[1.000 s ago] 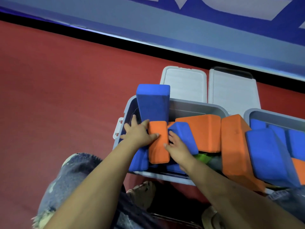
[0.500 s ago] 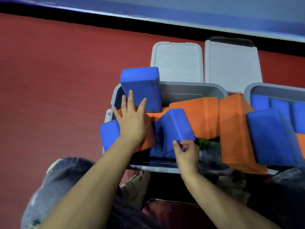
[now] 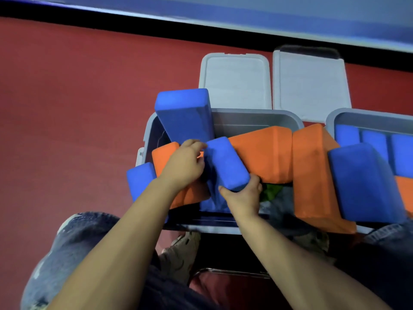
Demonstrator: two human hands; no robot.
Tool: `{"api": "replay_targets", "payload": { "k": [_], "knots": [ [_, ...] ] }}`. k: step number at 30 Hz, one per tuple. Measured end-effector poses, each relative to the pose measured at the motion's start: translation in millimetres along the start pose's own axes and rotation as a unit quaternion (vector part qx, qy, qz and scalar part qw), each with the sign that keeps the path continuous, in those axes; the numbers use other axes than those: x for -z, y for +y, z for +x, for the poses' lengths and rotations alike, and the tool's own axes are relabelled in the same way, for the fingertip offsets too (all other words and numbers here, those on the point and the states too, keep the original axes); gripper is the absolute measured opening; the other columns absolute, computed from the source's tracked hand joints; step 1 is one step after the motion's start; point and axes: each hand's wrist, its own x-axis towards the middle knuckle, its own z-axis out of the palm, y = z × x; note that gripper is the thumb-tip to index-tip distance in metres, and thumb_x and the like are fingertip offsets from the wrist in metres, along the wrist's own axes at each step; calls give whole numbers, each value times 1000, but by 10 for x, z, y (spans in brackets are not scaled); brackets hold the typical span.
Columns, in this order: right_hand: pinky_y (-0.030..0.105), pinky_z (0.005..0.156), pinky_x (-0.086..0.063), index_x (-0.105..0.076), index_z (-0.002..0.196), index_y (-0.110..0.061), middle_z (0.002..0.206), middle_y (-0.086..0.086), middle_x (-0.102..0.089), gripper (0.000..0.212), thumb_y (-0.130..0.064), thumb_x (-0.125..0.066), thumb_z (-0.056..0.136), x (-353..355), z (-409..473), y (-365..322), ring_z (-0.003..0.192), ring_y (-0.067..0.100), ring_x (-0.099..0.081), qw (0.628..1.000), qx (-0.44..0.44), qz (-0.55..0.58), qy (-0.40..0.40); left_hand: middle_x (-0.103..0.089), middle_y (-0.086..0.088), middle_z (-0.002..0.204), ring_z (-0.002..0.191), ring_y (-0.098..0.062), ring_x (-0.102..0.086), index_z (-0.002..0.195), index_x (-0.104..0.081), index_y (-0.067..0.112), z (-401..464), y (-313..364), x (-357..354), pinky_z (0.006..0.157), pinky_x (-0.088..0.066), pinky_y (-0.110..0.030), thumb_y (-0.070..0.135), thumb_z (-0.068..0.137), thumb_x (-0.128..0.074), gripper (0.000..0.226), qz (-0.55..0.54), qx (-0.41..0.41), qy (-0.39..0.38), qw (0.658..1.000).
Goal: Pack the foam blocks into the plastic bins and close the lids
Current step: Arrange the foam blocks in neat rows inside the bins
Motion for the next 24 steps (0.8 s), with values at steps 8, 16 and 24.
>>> {"api": "replay_targets", "payload": {
  "k": [8, 16, 24],
  "knots": [
    [7, 80, -28, -49, 126, -8, 121, 5, -43, 78, -20, -85, 58, 364, -263, -570, 107, 17, -46, 972, 233, -2, 31, -30, -3, 153, 137, -17, -35, 148, -29, 18, 13, 227, 263, 109, -28, -27, 46, 96, -45, 61, -244, 91, 97, 961],
    [29, 83, -54, -41, 134, -22, 121, -8, -39, 81, -29, -84, 65, 638, -142, -1013, 98, 22, -57, 951, 294, 19, -97, -50, -2, 142, 132, -28, -45, 134, -46, 40, 146, -158, 485, 95, -46, -50, 97, 52, -35, 101, -507, 278, 129, 806],
    [30, 99, -41, -19, 150, -19, 144, 5, -35, 92, -29, -75, 78, 497, 18, -1521, 118, 23, -49, 920, 343, -118, -147, 6, 1, 160, 146, -23, -12, 148, -17, 43, 5, 191, 522, 117, -20, -44, 65, 84, -52, 76, -265, 195, 171, 929]
  ]
}}
